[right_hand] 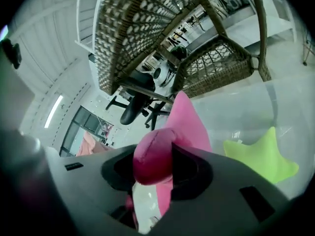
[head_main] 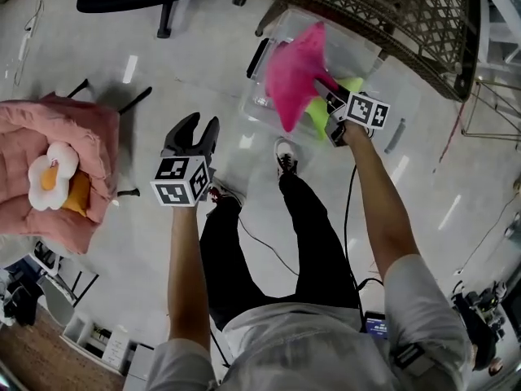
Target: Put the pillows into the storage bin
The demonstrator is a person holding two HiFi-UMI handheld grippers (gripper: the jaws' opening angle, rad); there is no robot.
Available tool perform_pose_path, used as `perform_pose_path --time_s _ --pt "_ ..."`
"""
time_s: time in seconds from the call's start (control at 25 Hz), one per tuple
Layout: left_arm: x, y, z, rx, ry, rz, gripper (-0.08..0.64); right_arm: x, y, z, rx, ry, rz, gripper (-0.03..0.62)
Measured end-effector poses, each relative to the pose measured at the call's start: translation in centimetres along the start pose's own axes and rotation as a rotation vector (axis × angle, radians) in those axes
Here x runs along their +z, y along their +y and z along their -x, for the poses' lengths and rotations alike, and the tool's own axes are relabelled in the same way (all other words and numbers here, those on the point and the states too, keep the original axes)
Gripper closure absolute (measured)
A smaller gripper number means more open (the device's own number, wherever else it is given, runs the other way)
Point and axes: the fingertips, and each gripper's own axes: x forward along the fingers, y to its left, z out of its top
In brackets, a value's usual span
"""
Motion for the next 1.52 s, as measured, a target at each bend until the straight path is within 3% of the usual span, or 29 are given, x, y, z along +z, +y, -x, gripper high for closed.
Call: perform_pose_path --time_s 0.16,0.44,0.64,0.72,0.92,1.04,1.16,1.32,1.44,1.52 --pt "-1.8 1.7 -2.4 0.020 0.008 -0.017 0.373 -1.7 -6.0 -3.4 -0.038 0.039 -0.021 0.426" --pt "-3.1 3.6 -4.3 0.044 0.023 0.011 0.367 -3.6 -12.9 -4.3 -0.218 0.102 -0.015 0.352" --pt "-0.9 3.0 -2.8 0.044 0.003 0.030 0.362 -0.9 -14.3 -0.4 -0.426 0.119 0.089 0.273" --pt "0.6 2.7 -1.3 0.046 -0.012 0.033 0.362 0.4 -12.5 1.4 -0.456 0.114 0.145 0.273" --pt "5.2 2.5 4.7 0.075 -0.076 0.055 0.362 1.1 -3.8 5.7 -0.373 0.165 0.287 0.284" --pt "7.8 3.3 9.8 0.121 -0.124 0.026 0.362 2.5 3.6 7.4 -0.311 0.179 0.416 0.305" --pt "9.5 5.4 15.8 0.175 -0.157 0.017 0.362 4.0 13.1 7.7 -0.211 0.152 0.526 0.305" --pt "11.6 8.9 24.5 0.288 -0.286 0.116 0.362 5.4 27.0 6.1 -0.037 0.167 0.744 0.304" --pt "12.2 11.5 30.8 0.366 -0.370 0.155 0.362 5.1 37.5 4.6 0.090 0.170 0.906 0.299" --pt "11.8 13.6 35.1 0.413 -0.395 0.153 0.362 3.9 44.3 3.9 0.165 0.150 0.963 0.298"
